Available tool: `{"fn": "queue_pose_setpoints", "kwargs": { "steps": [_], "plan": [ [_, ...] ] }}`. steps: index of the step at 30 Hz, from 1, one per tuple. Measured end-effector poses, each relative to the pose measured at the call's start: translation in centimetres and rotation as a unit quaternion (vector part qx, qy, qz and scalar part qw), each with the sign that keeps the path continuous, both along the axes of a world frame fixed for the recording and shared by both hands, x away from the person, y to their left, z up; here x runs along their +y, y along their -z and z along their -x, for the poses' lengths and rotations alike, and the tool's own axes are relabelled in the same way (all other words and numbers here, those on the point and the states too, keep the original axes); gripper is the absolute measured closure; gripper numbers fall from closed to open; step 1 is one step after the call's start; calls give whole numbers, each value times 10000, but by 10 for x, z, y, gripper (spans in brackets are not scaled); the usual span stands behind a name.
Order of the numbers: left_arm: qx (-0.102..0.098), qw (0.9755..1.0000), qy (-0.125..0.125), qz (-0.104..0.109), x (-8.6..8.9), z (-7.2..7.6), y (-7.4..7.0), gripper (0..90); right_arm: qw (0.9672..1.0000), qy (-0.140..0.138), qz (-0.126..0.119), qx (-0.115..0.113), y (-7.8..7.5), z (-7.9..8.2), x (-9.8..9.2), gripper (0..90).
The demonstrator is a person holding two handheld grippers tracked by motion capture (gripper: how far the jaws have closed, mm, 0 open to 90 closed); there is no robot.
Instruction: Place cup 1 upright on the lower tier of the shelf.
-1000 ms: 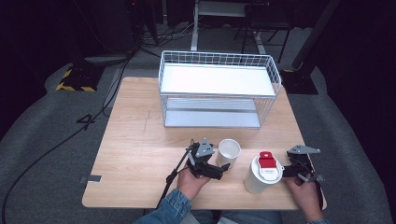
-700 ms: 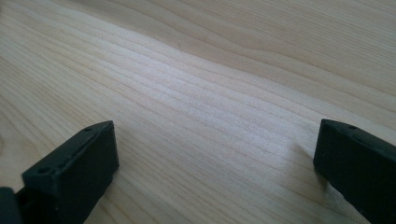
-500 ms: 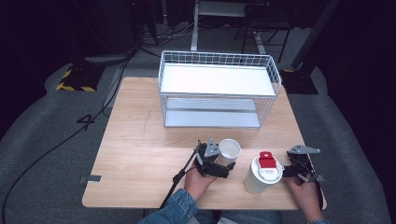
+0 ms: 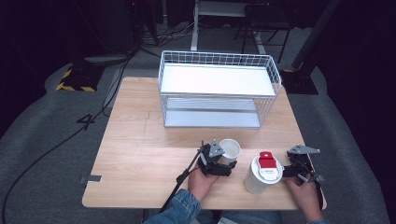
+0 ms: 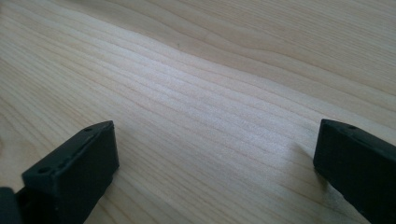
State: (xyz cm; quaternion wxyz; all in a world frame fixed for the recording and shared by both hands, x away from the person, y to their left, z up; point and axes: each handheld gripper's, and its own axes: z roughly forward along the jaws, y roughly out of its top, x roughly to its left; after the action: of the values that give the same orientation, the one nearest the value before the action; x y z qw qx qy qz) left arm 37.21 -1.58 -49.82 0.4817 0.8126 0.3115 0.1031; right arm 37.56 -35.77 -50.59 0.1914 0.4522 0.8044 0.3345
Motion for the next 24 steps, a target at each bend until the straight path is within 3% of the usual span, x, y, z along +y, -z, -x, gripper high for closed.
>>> {"fn": "queue_pose_setpoints", "kwargs": {
  "steps": [4, 14, 21, 24],
  "plan": [
    [-106, 9998, -48, -140, -2, 2, 0, 210, 10000, 6, 0, -4, 0, 0, 0, 1],
    [-185, 9996, -49, -206, -4, 3, 0, 221, 10000, 1, 1, 0, 0, 0, 0, 1],
    [-276, 9994, -1, -196, -4, 5, -1, 228, 10000, 34, -2, -3, 0, 0, 1, 1],
    [-265, 9996, -9, -99, -1, 6, -2, 228, 10000, 49, 1, 1, 0, 0, 1, 1]
  ]
}}
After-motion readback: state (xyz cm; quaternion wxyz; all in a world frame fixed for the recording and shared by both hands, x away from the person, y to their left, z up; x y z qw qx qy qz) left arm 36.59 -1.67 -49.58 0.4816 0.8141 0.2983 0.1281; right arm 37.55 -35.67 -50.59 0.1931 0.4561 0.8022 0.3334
